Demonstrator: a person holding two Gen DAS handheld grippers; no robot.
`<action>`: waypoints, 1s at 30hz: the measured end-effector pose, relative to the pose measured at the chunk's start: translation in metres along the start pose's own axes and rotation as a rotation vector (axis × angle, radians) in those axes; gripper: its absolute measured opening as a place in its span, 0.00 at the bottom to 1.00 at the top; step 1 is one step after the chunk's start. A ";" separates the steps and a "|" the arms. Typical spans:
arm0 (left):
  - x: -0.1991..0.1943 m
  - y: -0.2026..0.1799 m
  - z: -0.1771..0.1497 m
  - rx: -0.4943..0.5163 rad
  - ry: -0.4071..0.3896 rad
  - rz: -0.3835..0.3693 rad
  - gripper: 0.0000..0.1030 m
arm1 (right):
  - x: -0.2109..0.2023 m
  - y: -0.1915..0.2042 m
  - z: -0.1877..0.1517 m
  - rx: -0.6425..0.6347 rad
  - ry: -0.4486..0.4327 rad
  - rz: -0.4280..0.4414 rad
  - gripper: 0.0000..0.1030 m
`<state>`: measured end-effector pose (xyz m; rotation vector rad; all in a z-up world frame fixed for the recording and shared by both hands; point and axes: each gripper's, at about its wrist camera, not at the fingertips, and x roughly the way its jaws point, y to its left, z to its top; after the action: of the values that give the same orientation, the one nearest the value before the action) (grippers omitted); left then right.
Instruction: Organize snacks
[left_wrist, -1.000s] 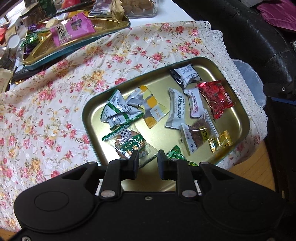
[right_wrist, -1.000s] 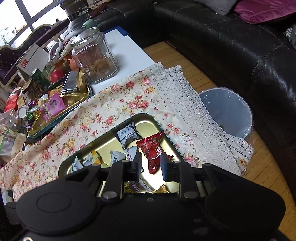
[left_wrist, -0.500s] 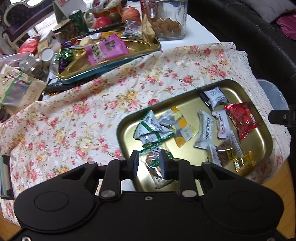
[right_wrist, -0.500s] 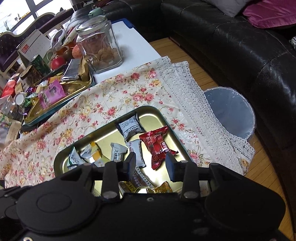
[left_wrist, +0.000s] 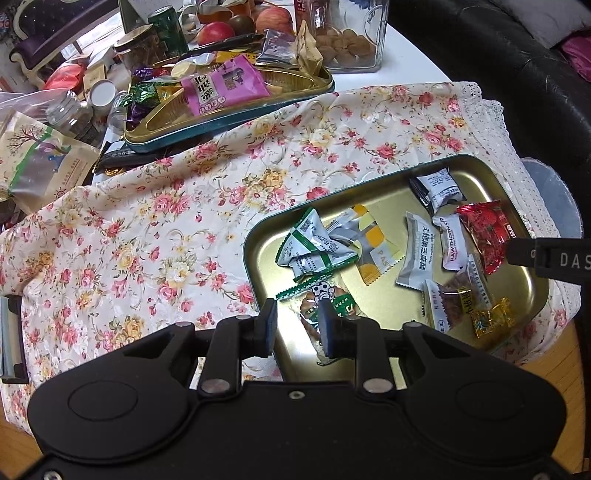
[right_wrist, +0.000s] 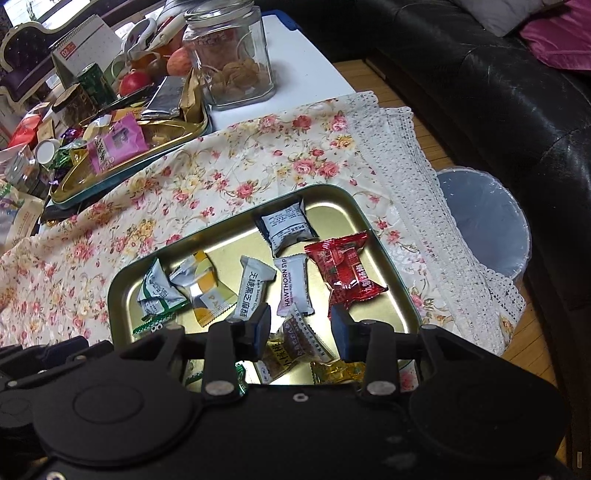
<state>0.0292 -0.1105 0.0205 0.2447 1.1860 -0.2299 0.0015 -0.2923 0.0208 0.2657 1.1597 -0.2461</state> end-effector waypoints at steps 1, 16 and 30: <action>0.000 0.000 0.000 -0.001 0.000 0.000 0.33 | 0.001 0.001 0.000 0.000 0.001 -0.001 0.37; 0.001 -0.001 -0.001 0.009 -0.002 0.004 0.33 | 0.011 0.003 0.003 0.000 0.011 0.009 0.37; -0.001 -0.001 -0.002 0.011 -0.009 0.001 0.34 | 0.012 0.007 0.004 -0.007 0.012 0.018 0.37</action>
<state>0.0273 -0.1105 0.0204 0.2535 1.1763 -0.2363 0.0115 -0.2877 0.0114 0.2718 1.1691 -0.2251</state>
